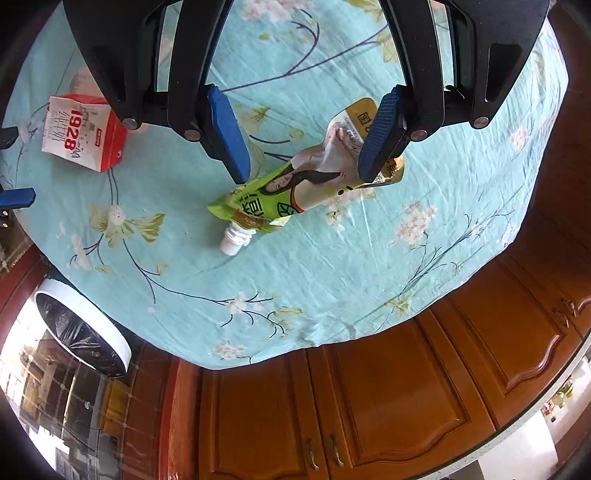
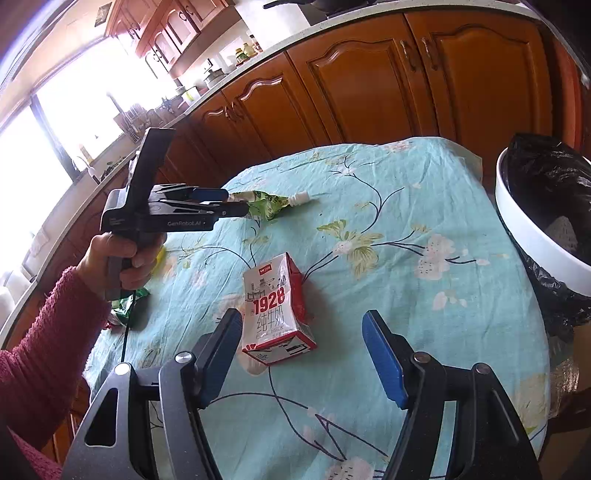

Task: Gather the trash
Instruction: 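Grasp the green-yellow spout pouch with the left tool while the right tool grasps the white-red milk carton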

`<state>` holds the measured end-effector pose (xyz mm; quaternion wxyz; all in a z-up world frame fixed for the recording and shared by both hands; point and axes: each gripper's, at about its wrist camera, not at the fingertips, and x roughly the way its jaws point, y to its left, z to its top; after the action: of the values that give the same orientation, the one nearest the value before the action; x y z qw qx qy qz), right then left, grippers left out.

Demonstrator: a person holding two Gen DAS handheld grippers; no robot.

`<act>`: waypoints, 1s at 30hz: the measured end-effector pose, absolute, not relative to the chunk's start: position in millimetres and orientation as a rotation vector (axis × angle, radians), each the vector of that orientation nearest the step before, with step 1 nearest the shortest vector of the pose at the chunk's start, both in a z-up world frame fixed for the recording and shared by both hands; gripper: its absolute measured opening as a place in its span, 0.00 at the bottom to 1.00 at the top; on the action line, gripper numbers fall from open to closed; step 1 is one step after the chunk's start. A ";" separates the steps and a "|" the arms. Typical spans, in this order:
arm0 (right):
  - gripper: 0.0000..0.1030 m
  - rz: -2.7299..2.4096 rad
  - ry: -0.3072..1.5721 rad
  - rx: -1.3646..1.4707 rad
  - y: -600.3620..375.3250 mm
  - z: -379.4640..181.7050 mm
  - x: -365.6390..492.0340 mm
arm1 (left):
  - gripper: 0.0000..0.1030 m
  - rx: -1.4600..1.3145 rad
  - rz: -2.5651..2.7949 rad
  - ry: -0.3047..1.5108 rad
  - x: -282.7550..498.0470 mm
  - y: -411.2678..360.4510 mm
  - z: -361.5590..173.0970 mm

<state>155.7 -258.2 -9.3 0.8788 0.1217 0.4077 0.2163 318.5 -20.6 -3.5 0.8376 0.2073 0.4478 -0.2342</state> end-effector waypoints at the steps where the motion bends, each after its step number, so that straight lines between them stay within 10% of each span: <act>1: 0.67 0.451 0.853 0.252 -257.6 -9.8 157.0 | 0.60 0.448 -0.501 0.960 320.0 -22.1 -7.3; 14: 0.67 0.468 0.868 0.215 -237.7 -15.7 172.2 | 0.17 0.492 -0.536 0.993 286.4 -23.0 -23.6; 21: 0.67 0.474 0.881 0.201 -231.9 -23.7 176.5 | 0.18 0.456 -0.547 0.936 271.4 -18.6 3.9; 30: 0.67 0.486 0.912 0.176 -217.2 -34.0 188.1 | 0.44 0.579 -0.558 0.891 299.2 -43.0 14.8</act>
<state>188.1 -217.2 -34.0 0.8657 0.0839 0.4354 0.2322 299.2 -43.0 14.8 0.8254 0.2726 0.4191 -0.2624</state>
